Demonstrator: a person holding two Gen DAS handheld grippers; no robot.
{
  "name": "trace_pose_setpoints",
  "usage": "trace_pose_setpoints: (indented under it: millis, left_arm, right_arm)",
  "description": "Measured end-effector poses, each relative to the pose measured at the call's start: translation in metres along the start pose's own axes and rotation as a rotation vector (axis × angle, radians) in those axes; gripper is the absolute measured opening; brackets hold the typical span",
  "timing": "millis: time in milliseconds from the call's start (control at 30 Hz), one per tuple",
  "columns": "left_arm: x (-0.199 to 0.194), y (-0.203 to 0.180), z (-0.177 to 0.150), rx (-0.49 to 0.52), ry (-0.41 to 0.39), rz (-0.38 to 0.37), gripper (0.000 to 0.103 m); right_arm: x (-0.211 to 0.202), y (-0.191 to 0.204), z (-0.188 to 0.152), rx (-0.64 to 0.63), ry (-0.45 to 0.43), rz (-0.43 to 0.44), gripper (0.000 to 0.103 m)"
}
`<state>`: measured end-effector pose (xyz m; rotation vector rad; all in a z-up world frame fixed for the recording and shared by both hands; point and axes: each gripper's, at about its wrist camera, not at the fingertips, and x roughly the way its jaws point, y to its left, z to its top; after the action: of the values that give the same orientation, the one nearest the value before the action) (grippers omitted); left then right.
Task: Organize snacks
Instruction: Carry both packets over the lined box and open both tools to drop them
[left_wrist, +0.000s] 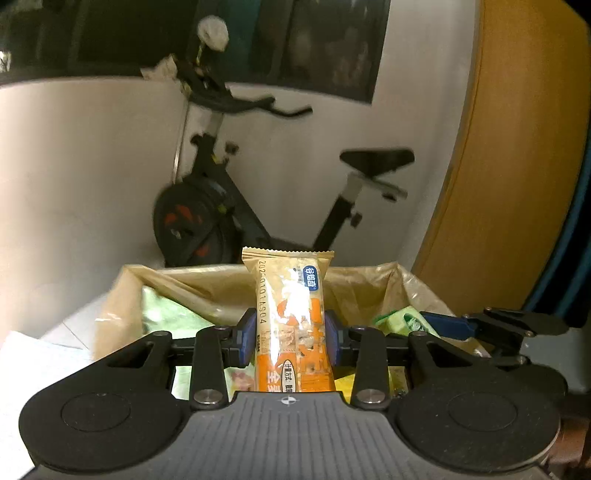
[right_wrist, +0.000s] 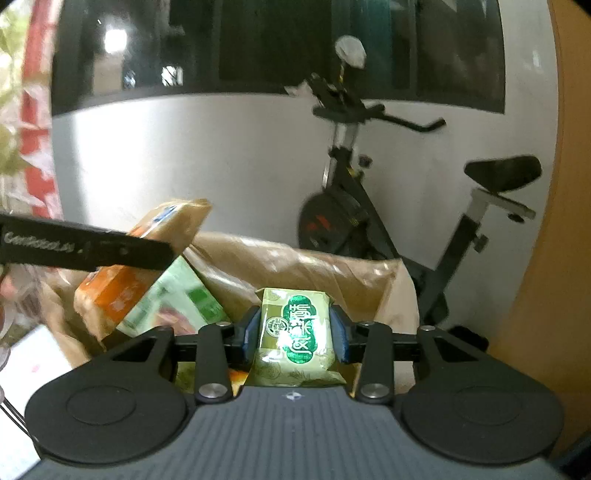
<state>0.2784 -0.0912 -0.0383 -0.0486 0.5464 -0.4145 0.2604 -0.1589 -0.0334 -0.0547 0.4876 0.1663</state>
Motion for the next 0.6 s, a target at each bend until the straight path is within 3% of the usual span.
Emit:
trace_pose_setpoints:
  millis: [67,133,600]
  left_arm:
    - [0.013,0.007,0.003,-0.038,0.006,-0.034,0.049]
    - [0.013,0.010,0.004,-0.038,-0.005,-0.019,0.053]
    - [-0.076,0.041,-0.019,-0.031,-0.052,0.040,0.053]
  right_arm:
    - [0.003,-0.001,-0.003,0.015,-0.002,-0.015,0.054]
    - [-0.002,-0.003,-0.004,0.027,-0.024,-0.013,0.055]
    - [-0.063,0.012,-0.011,0.013,-0.119,0.020,0.055]
